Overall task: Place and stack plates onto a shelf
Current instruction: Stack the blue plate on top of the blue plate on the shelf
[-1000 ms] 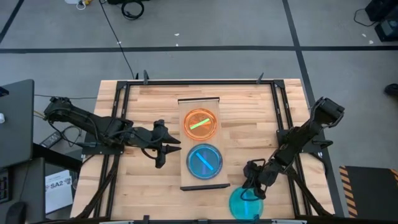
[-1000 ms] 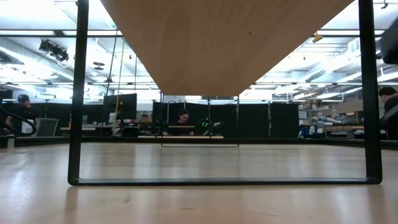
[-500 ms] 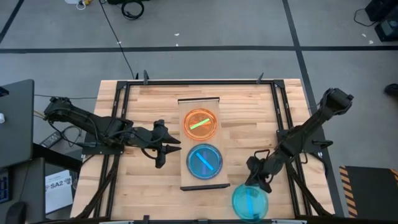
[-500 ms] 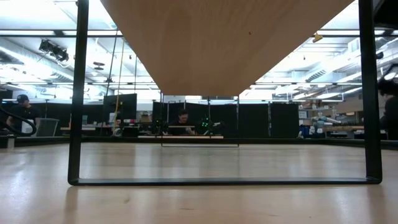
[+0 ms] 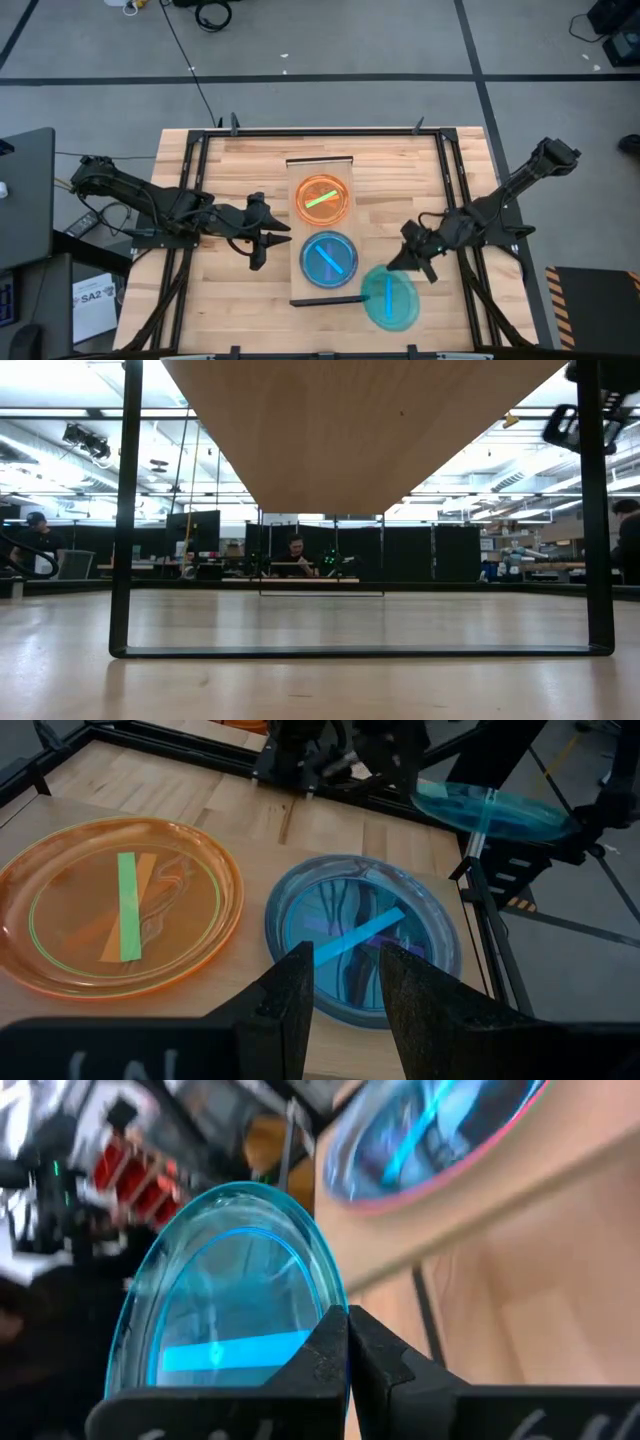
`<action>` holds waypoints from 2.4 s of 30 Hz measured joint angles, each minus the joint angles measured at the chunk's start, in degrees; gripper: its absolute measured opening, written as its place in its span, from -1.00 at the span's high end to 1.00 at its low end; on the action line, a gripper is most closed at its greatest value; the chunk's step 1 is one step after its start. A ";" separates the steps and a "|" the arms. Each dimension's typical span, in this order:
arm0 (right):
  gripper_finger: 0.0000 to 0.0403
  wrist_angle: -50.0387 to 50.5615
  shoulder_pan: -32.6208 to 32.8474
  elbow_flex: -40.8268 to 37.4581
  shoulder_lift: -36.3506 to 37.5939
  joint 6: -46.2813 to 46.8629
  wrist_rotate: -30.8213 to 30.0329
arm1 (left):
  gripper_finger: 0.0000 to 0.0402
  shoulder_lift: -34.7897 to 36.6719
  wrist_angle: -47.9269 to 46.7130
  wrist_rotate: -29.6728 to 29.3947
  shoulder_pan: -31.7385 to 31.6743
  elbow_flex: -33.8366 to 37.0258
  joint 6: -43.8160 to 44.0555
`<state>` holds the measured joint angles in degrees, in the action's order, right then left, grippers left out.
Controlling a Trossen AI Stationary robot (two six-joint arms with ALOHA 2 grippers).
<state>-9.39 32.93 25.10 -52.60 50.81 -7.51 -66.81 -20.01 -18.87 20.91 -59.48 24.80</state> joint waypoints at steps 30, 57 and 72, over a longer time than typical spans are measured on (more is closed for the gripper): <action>0.97 -26.11 -17.14 5.96 -16.71 -9.05 -4.37 | 0.39 0.00 0.02 0.01 0.00 0.00 -0.03; 0.96 -10.94 -20.90 17.20 -26.57 -21.44 4.64 | 0.39 0.02 -0.02 0.01 0.00 0.00 0.03; 0.90 -10.09 -21.77 17.20 -26.54 -22.95 4.81 | 0.39 0.02 -0.03 0.02 0.02 0.00 0.02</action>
<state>-19.49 11.15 42.30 -79.13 27.85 -2.70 -66.78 -20.03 -18.85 20.93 -59.48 24.82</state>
